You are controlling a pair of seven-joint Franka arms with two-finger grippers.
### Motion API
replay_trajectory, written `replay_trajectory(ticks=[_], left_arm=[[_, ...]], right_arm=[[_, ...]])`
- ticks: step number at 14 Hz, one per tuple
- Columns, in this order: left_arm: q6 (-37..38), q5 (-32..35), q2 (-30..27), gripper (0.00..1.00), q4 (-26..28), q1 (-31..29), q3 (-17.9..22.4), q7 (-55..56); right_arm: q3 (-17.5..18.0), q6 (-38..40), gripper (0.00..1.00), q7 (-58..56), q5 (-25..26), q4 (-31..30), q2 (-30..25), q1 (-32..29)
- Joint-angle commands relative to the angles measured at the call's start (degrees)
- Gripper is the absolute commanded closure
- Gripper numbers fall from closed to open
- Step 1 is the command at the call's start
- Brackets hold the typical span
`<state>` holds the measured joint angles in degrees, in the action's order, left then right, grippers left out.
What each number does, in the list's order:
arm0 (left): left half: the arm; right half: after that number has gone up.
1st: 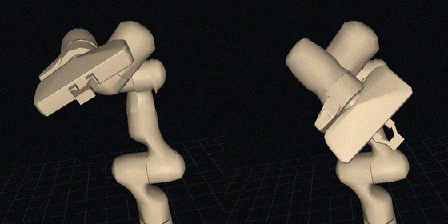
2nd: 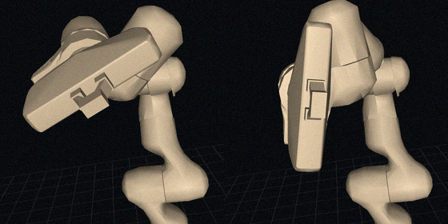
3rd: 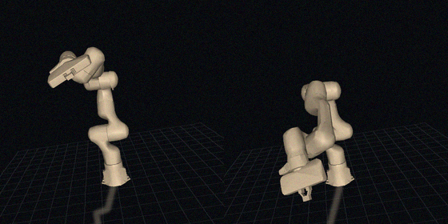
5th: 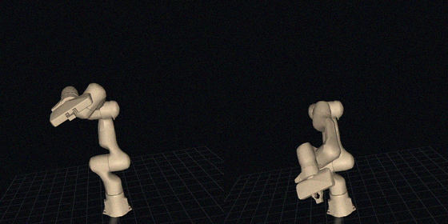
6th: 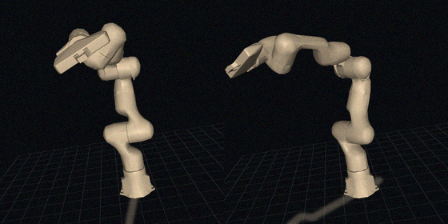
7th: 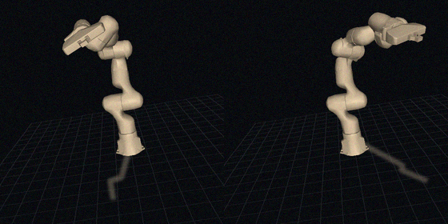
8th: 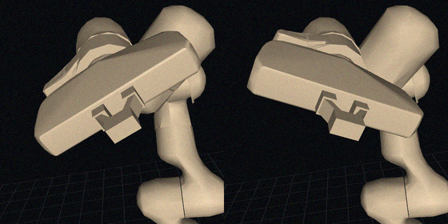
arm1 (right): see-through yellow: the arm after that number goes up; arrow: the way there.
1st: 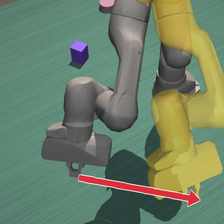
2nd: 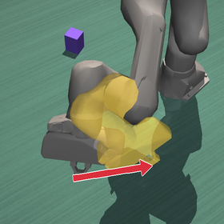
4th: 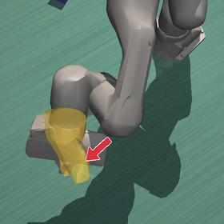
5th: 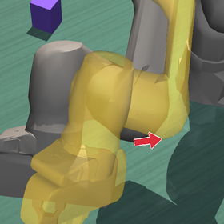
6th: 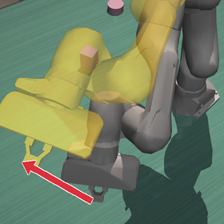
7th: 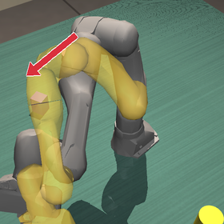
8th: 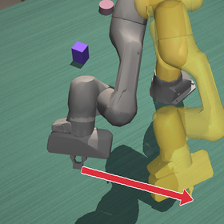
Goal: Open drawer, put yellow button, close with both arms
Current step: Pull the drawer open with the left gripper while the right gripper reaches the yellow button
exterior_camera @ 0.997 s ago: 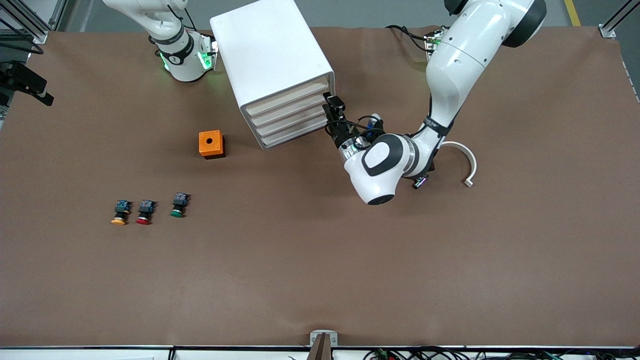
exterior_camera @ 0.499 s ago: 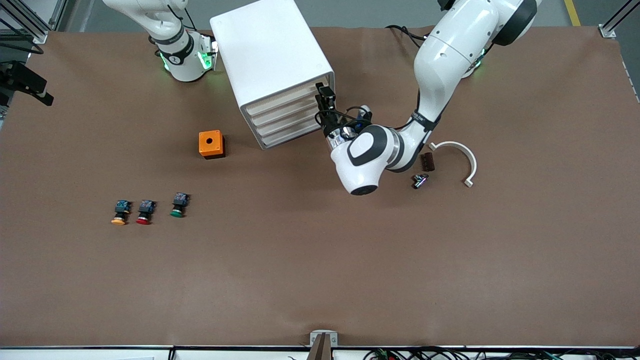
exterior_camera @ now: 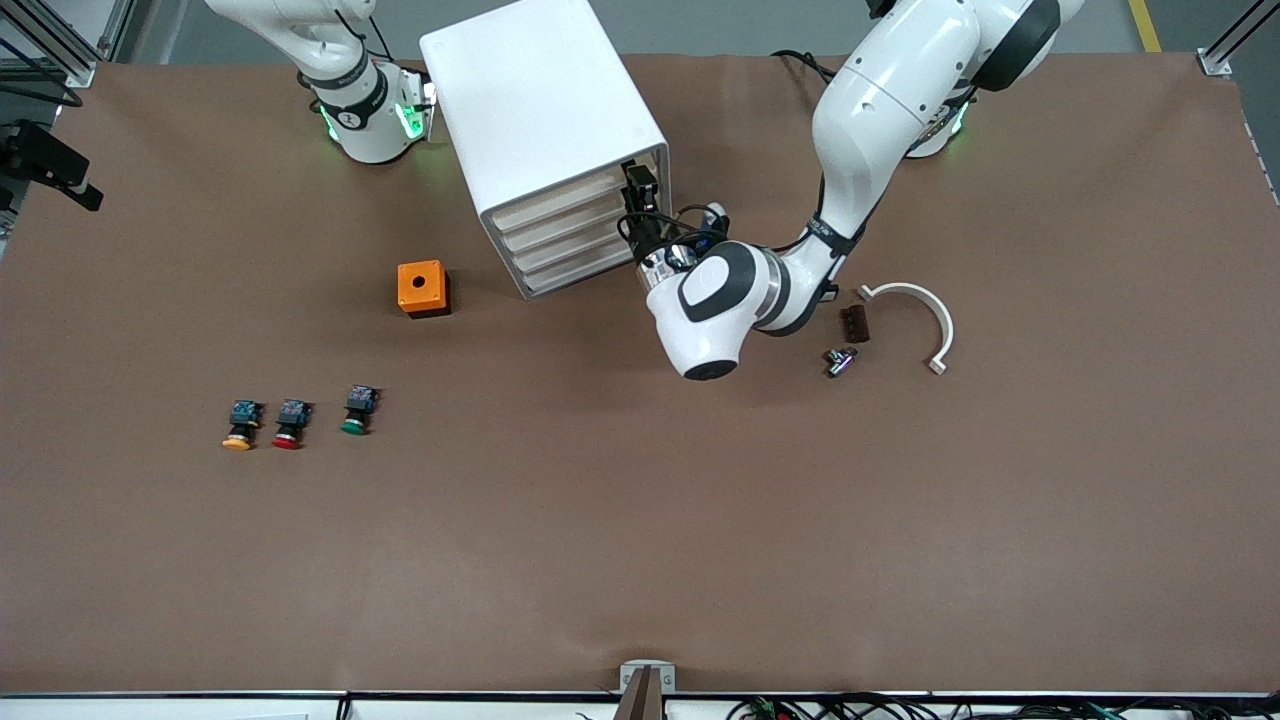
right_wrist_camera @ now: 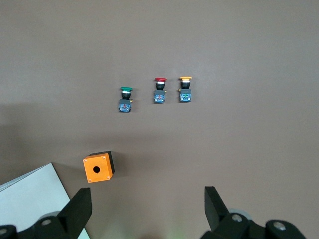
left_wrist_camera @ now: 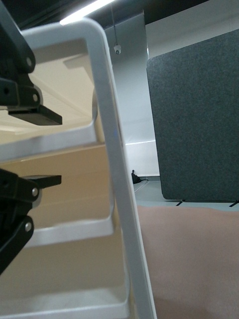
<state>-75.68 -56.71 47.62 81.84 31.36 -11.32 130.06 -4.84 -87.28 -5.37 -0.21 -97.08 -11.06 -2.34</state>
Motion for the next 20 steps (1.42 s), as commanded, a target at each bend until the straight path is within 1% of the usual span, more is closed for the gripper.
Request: replay_trajectory(ticks=[1,3,4,5,6,7,8,10,11,13,15,17,19,20], left_arm=[[-0.3,-1.6,0.9,0.66,-1.4,1.1,0.5,1.2],[-0.3,-2.5,0.9,0.79,-1.4,1.5,0.5,1.2],[-0.3,-2.8,0.8,0.84,-1.4,1.5,0.5,1.2],[-0.3,-2.8,0.8,0.87,-1.4,1.5,0.6,1.2],[-0.3,-2.9,0.8,0.88,-1.4,1.4,0.5,1.2],[-0.3,-2.9,0.8,0.89,-1.4,1.4,0.5,1.2],[-0.3,-2.9,0.8,0.89,-1.4,1.2,0.6,1.2],[-0.3,-2.9,0.8,0.89,-1.4,0.8,0.6,1.1],[-0.3,-2.9,0.7,0.89,-1.5,0.5,0.7,1.2],[-0.3,-3.0,0.5,0.89,-1.7,-0.4,1.6,1.2],[-0.3,-3.2,0.5,0.88,-2.7,-1.2,2.7,1.1],[-0.5,-4.1,0.5,0.87,-3.0,-2.5,3.5,1.0],[-1.2,-4.1,0.5,0.86,-4.0,-4.5,3.5,1.0],[-1.2,-4.1,0.5,0.86,-4.4,-5.3,3.5,1.0]], right_arm=[[0.4,0.5,0.00,-0.7,0.3,1.2,0.4,-0.9],[0.4,0.5,0.00,-0.8,0.3,1.4,0.7,-0.9],[0.4,0.2,0.00,-1.0,0.3,1.3,1.1,-0.8],[0.4,0.2,0.00,-1.0,0.7,1.5,2.7,-0.9],[0.4,-0.2,0.00,-0.6,1.2,1.5,5.1,-0.7],[0.4,-0.2,0.00,-0.5,0.9,2.0,8.8,-0.9],[0.4,0.2,0.00,-1.0,0.5,3.6,11.2,-1.1],[0.4,-0.5,0.00,-1.0,0.9,4.5,13.1,-1.9],[0.4,-0.4,0.00,-1.2,1.5,4.8,15.3,-1.8],[0.4,-0.7,0.00,-1.9,3.6,3.3,15.7,-2.8],[0.4,-5.6,0.00,-1.8,3.9,-0.5,15.5,-3.2],[0.4,-12.5,0.00,-1.8,3.9,-5.8,15.5,-3.8],[0.4,-24.6,0.00,-1.8,3.6,-14.5,15.1,-4.8],[0.4,-29.9,0.00,-1.8,3.6,-17.4,15.4,-5.2]])
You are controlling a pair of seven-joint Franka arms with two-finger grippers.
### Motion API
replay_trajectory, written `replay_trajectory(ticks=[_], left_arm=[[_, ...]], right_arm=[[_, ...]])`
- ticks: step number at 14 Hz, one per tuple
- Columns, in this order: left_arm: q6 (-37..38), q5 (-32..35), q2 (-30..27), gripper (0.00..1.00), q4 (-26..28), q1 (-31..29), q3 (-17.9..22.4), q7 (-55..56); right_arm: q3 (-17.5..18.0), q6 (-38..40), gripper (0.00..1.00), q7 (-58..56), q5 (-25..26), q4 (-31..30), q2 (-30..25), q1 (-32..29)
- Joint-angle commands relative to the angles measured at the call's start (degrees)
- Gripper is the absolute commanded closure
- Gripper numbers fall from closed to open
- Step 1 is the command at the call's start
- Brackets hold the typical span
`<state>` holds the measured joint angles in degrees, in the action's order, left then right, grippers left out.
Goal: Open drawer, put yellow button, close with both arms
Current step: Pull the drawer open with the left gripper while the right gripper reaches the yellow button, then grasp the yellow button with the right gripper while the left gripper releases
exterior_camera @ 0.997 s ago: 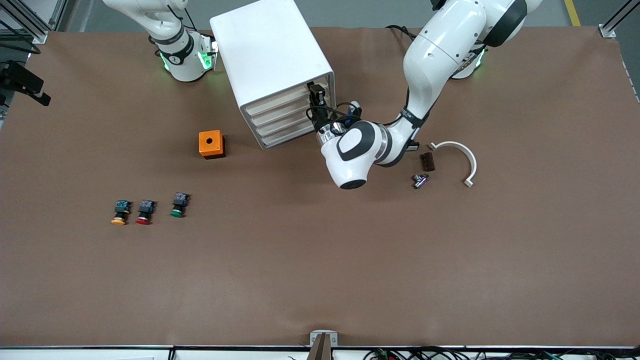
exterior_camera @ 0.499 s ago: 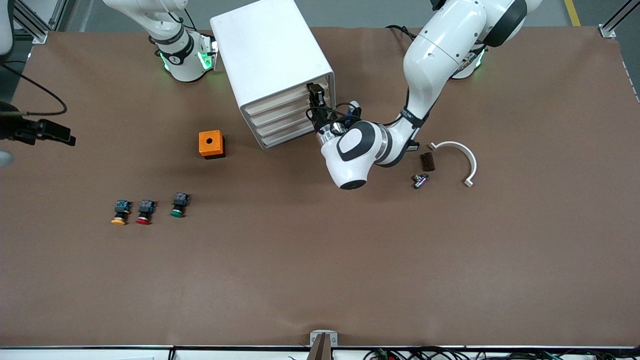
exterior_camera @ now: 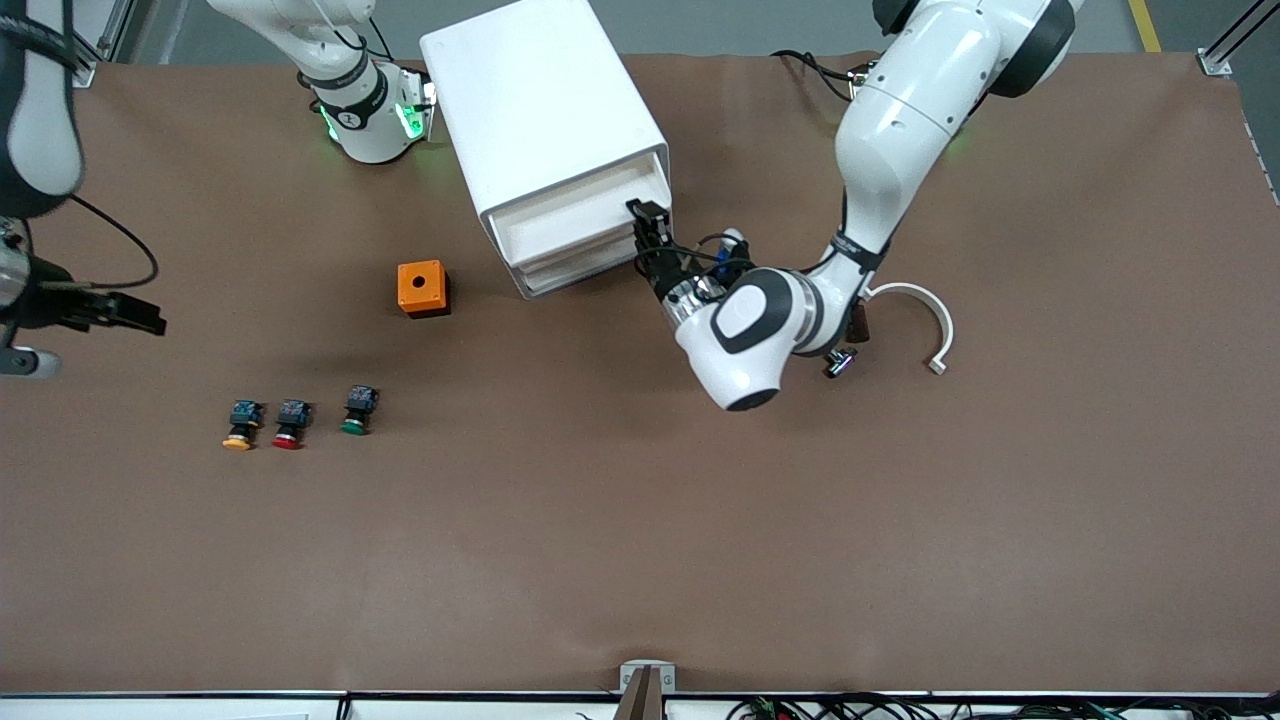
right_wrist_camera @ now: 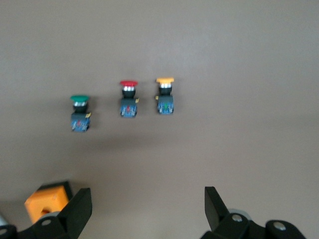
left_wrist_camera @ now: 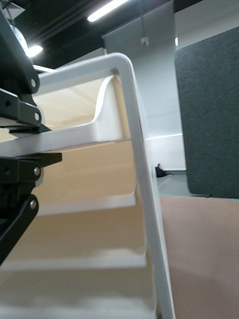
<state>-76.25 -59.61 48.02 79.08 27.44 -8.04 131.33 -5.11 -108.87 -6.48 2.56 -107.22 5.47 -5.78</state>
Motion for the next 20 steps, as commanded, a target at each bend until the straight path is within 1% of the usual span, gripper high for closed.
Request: replay_trajectory(ticks=[1,3,4,8,11,13,14,15,16,20], left_arm=[[-0.7,-1.2,0.0,0.86,-1.7,-2.3,0.2,-0.5],[-0.9,-1.1,-0.1,0.86,-1.9,-4.1,0.2,-0.6],[-0.9,-1.1,-0.1,0.86,-2.0,-4.9,0.2,-0.6],[-0.9,-1.1,-0.1,0.84,-2.8,-7.8,0.2,-0.8],[-1.0,-1.0,0.0,0.82,-3.1,-9.4,0.2,-0.9],[-1.0,-0.8,0.0,0.82,-3.1,-9.4,0.3,-0.9],[-1.1,-0.8,0.0,0.69,-3.1,-9.4,0.3,-1.0],[-1.4,-0.9,0.0,0.37,-3.1,-9.4,0.2,-1.7],[-1.7,-0.9,0.0,0.00,-3.1,-9.4,0.2,-2.0],[-1.8,-0.7,-0.3,0.00,-3.6,-9.5,0.3,-4.9]], right_arm=[[0.7,-13.7,0.00,-0.6,0.9,-10.3,-1.0,-1.9],[0.7,-26.0,0.00,-0.7,0.9,-16.5,1.2,-2.0],[0.7,-31.5,0.00,-0.7,0.9,-18.3,3.5,-2.1],[0.8,-45.5,0.00,-0.7,0.9,-18.6,14.0,-3.9],[0.8,-50.2,0.00,-0.5,0.4,-17.8,18.5,-4.1],[1.0,-53.2,0.00,-0.2,0.4,-17.4,21.1,-4.0],[1.0,-53.3,0.00,-0.2,0.4,-17.1,21.5,-4.1],[1.1,-53.2,0.00,-0.1,0.4,-16.9,21.6,-4.0],[1.1,-53.2,0.00,0.0,0.4,-16.9,21.7,-4.0],[1.1,-52.9,0.00,0.2,0.3,-16.9,22.3,-4.1]])
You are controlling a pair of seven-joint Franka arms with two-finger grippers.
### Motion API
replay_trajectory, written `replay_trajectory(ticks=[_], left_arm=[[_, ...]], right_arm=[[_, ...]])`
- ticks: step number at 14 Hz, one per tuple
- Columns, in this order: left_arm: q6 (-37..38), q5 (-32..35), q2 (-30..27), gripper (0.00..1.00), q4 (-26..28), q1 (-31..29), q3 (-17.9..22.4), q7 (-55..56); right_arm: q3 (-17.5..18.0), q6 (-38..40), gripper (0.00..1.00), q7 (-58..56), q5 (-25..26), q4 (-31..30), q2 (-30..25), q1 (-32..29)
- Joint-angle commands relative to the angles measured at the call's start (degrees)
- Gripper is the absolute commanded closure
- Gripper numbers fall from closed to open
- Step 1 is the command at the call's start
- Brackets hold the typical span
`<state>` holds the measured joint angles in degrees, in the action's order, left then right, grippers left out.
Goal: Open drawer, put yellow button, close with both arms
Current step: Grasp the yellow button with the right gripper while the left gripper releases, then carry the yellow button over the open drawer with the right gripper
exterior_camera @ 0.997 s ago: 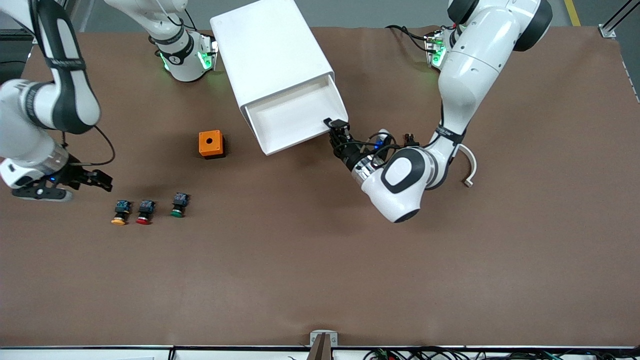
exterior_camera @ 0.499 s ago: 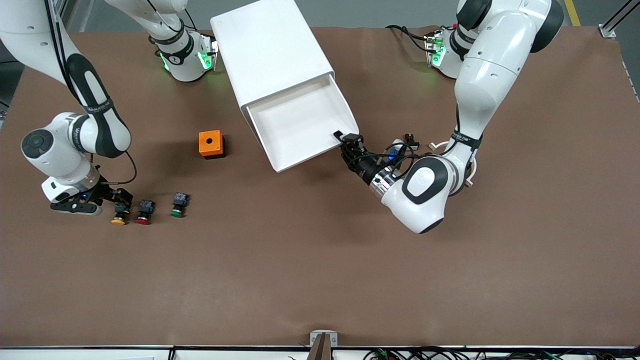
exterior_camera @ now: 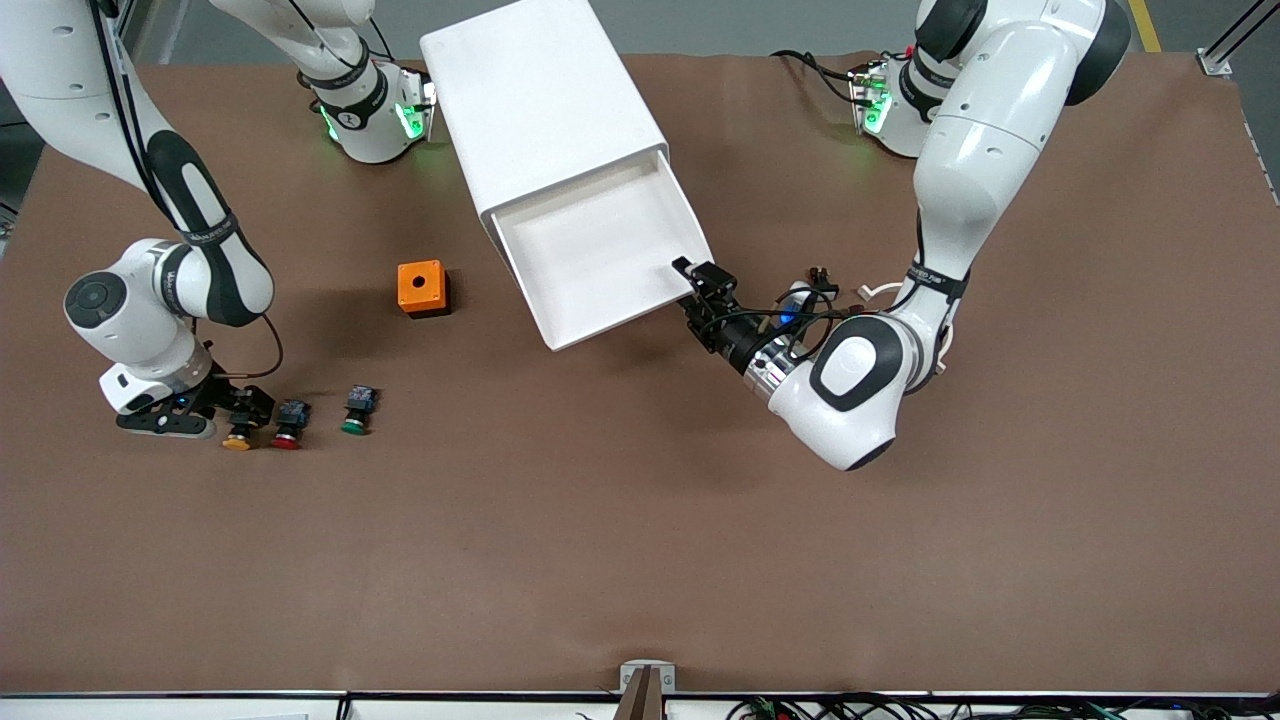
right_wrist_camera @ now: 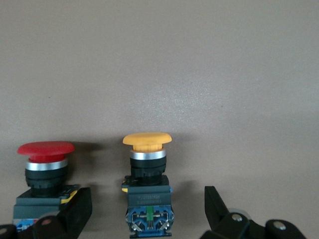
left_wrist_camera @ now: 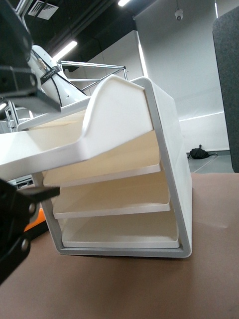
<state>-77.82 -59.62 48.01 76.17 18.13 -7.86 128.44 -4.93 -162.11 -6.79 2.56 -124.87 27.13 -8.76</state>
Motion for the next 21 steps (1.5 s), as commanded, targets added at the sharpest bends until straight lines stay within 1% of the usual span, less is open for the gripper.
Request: replay_trajectory(ticks=[1,2,3,4,5,6,7,9,10,11,13,16,17,19,20,21], left_arm=[[-0.1,-0.6,-0.4,0.00,-0.8,-0.3,0.1,-3.8],[-0.1,-0.4,-0.6,0.00,-0.8,-0.2,0.9,-6.2],[-0.1,-0.2,-0.8,0.00,-1.7,0.0,2.5,-8.7],[0.1,-0.1,-0.8,0.00,-2.5,-0.1,2.8,-11.0],[0.1,0.7,-0.8,0.00,-3.1,-0.2,3.1,-13.9],[0.1,1.6,-0.8,0.00,-3.3,-0.1,4.4,-17.7],[0.1,2.3,-0.9,0.00,-3.3,-0.1,5.3,-21.4],[0.1,4.8,-1.1,0.00,-3.6,-0.2,5.4,-29.7],[0.1,5.6,-1.1,0.00,-5.2,-0.2,6.6,-34.1],[0.1,6.1,-1.2,0.00,-6.1,-0.1,7.9,-38.5],[-0.1,7.7,-1.2,0.00,-6.7,-0.2,8.8,-47.2],[-1.1,8.1,-2.1,0.00,-7.4,-0.1,14.3,-63.2],[-2.0,8.2,-2.7,0.00,-7.4,0.1,16.1,-68.0],[-4.6,8.4,-3.5,0.00,-7.4,0.8,19.6,-78.3],[-7.8,10.2,-3.8,0.00,-7.4,1.2,20.2,-82.4],[-11.5,13.0,-4.2,0.00,-7.3,1.4,19.8,-84.8]], right_arm=[[0.9,0.5,0.00,0.5,0.3,0.6,0.6,-1.3],[0.9,0.6,0.00,0.5,0.3,0.5,0.7,-1.3],[0.9,1.1,0.11,0.4,0.3,0.4,0.7,-1.3],[0.9,2.8,0.38,0.3,0.3,0.6,0.6,-1.2],[1.0,4.7,0.77,0.3,0.3,0.8,0.6,-1.1],[1.0,6.1,1.00,0.4,0.3,1.3,0.5,-0.9],[1.0,7.4,1.00,0.4,0.2,1.6,0.4,-0.9],[1.1,10.8,1.00,0.4,0.2,2.7,-0.1,-0.9],[1.1,13.5,1.00,0.4,0.1,3.7,-1.0,-0.7],[1.3,17.7,1.00,0.4,-0.1,5.2,-2.2,-0.6],[2.5,27.6,1.00,0.4,-2.8,9.0,-5.4,-0.3],[4.2,43.7,1.00,2.9,-4.6,15.2,-11.0,0.7],[4.2,48.0,1.00,4.4,-4.8,17.2,-12.8,2.1],[4.1,54.0,1.00,8.9,-5.6,19.4,-16.3,5.4],[4.1,56.4,1.00,12.0,-5.6,20.3,-17.7,7.3],[4.1,57.5,1.00,14.7,-5.7,20.5,-19.2,9.2]])
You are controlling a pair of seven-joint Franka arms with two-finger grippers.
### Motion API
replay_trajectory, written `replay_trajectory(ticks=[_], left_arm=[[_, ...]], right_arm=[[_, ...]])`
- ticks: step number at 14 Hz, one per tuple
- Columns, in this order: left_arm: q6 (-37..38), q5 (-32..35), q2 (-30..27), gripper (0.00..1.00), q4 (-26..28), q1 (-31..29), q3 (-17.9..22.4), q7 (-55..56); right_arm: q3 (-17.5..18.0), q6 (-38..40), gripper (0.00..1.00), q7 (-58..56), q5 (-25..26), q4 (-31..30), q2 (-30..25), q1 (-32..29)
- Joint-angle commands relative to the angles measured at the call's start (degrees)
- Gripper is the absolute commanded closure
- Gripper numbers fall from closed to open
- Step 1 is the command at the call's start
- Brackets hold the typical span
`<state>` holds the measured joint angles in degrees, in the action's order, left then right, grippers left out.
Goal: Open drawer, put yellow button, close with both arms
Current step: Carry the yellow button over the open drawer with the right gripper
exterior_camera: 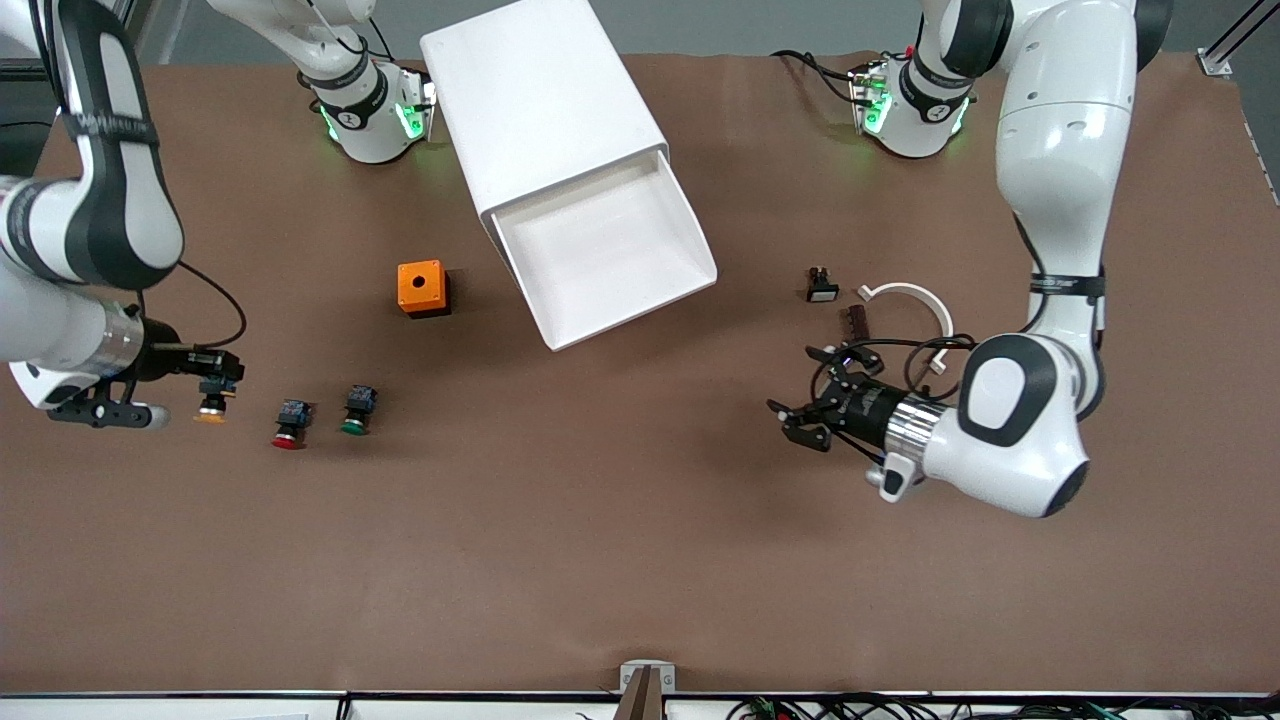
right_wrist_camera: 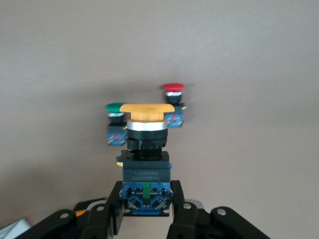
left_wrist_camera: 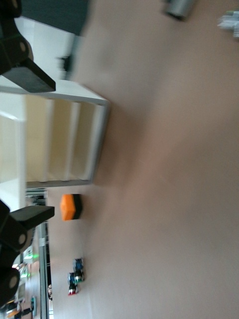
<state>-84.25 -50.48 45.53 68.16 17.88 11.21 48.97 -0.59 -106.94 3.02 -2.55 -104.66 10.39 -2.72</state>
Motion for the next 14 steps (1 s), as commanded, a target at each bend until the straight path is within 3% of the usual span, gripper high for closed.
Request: replay_trajectory(ticks=[1,4,8,14], left_arm=[[-9.1,6.2,-1.7,0.00,0.8,2.4,0.5,-5.0],[-11.7,10.8,-2.8,0.00,1.1,4.4,1.0,-5.6],[-17.3,12.1,-2.3,0.00,1.3,4.6,1.0,-6.0],[-17.9,12.9,-2.5,0.00,1.4,4.4,0.9,-6.0]], right_arm=[[-0.1,3.2,1.00,8.5,-0.6,0.2,-4.1,5.7],[-0.2,6.7,1.00,19.9,-5.5,0.2,-8.3,11.7],[-0.2,7.8,1.00,37.5,-5.8,0.2,-11.7,20.9],[-0.2,6.4,1.00,67.6,-5.8,0.2,-13.2,37.0]])
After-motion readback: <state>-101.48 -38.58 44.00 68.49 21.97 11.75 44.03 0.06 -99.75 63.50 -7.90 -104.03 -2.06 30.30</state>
